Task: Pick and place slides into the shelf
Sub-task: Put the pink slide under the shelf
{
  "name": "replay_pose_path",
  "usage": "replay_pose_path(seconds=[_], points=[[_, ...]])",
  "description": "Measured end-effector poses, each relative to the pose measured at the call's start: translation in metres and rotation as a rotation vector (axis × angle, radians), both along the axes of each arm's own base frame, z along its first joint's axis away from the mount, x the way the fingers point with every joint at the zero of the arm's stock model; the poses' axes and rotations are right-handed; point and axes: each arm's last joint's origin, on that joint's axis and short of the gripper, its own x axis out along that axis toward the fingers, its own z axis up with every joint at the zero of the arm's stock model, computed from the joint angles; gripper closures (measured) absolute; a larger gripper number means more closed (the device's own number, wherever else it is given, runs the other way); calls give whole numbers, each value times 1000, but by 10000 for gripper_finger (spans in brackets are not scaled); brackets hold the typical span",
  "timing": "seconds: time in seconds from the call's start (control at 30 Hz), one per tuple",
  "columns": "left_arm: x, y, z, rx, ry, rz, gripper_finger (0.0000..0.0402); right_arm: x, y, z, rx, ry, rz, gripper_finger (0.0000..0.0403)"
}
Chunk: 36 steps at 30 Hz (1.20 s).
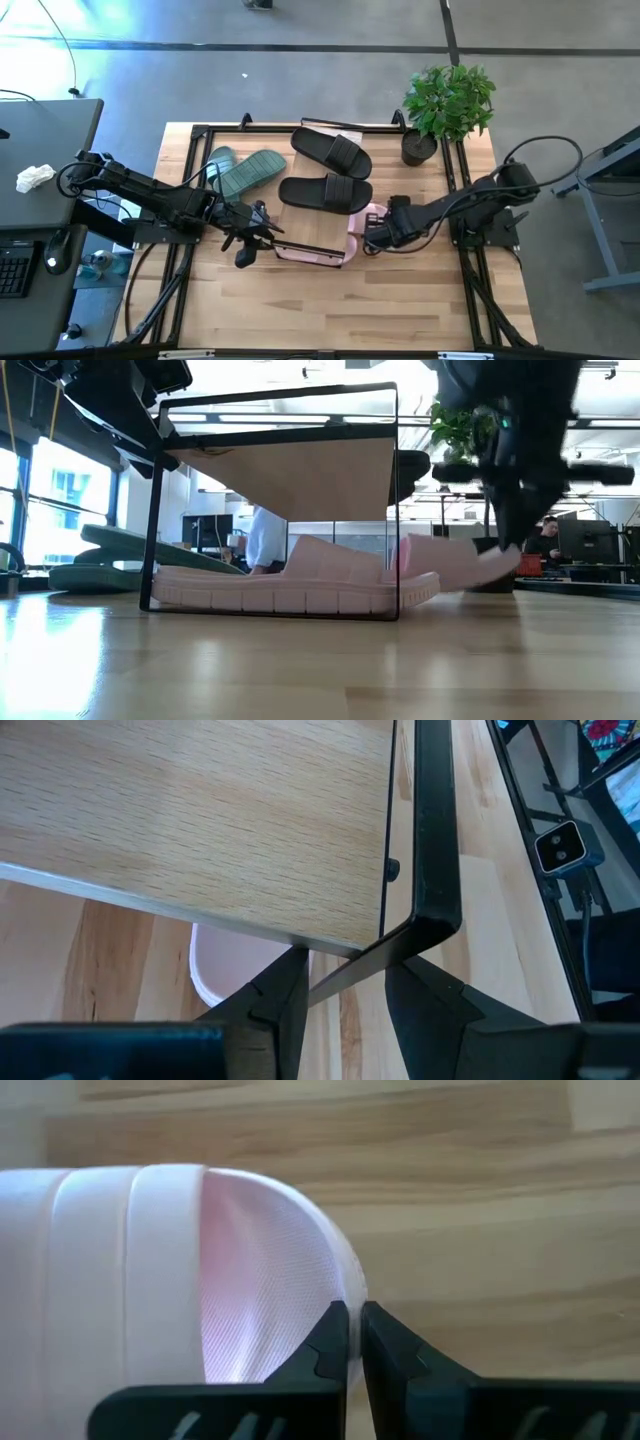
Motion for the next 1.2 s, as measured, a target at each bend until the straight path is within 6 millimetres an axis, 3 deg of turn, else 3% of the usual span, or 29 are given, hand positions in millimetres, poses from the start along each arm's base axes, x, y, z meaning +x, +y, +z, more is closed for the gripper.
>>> replay_pose_path(seconds=[0.4, 0.87, 1.2], points=[[0, 0, 0, 0, 0, 0, 284, 0, -5, -37, -54, -205, 17, 403], [0, 0, 0, -3, 1, 3, 284, 19, -19, -36, -57, -306, 112, 403], [0, 0, 0, 1, 2, 8, 284, 28, -15, -34, 12, -390, 162, 403]])
